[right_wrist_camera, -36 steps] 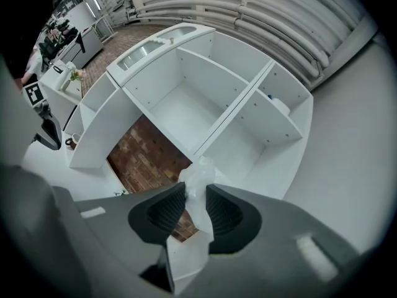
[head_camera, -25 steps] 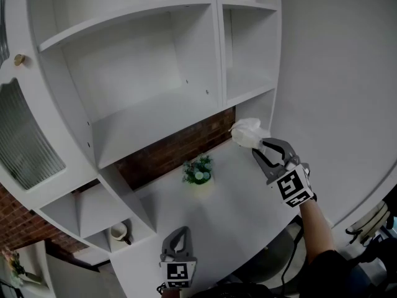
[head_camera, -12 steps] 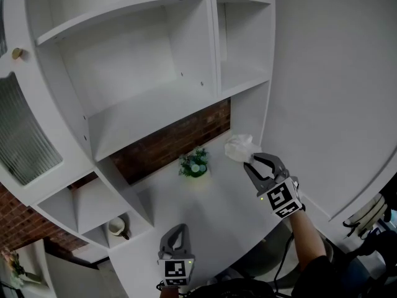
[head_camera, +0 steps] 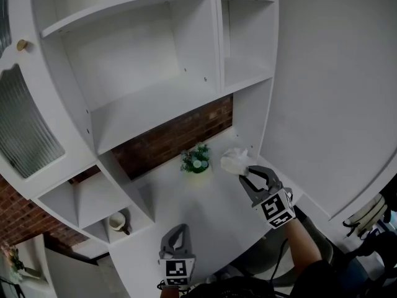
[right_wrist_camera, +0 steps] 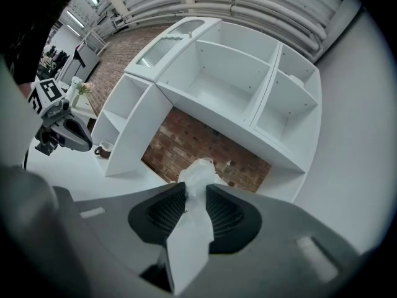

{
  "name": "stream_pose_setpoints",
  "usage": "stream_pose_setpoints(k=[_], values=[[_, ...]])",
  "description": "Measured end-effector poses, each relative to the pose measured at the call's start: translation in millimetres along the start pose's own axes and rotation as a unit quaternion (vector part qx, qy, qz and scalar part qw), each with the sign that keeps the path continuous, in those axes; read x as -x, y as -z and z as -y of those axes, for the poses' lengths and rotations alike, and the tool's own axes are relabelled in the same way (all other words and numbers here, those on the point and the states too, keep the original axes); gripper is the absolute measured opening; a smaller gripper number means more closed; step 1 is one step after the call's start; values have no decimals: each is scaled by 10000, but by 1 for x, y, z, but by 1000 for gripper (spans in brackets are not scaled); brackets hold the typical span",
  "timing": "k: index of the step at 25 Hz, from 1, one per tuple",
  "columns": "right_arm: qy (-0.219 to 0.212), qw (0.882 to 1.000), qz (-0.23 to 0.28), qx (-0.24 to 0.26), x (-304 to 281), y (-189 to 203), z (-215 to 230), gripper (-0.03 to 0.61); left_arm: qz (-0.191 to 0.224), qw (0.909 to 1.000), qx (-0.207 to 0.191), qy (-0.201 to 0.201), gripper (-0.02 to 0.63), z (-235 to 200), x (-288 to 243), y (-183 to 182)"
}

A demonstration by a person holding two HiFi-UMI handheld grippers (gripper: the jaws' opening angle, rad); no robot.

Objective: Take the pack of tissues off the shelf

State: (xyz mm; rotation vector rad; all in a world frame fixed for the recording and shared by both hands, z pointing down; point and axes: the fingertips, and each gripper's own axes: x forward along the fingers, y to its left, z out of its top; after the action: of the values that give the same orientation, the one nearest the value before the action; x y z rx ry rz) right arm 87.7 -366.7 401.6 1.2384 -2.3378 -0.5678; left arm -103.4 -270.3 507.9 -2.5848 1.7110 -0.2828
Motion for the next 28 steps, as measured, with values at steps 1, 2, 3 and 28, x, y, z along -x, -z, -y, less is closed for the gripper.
stream_pose_setpoints(k=[1, 2, 3, 28], values=[[-29, 10000, -11, -29, 0, 2, -5, 106, 1, 10000, 6, -12, 11, 0, 1, 1], [-62, 10000, -20, -56, 0, 4, -10, 106, -8, 10000, 14, -27, 11, -1, 2, 2], [-97, 9999, -29, -85, 0, 7, -15, 106, -22, 10000, 19, -40, 11, -1, 4, 3], [-886, 9935, -497, -521, -11, 65, -119, 106, -492, 9984, 221, -151, 11, -1, 17, 45]])
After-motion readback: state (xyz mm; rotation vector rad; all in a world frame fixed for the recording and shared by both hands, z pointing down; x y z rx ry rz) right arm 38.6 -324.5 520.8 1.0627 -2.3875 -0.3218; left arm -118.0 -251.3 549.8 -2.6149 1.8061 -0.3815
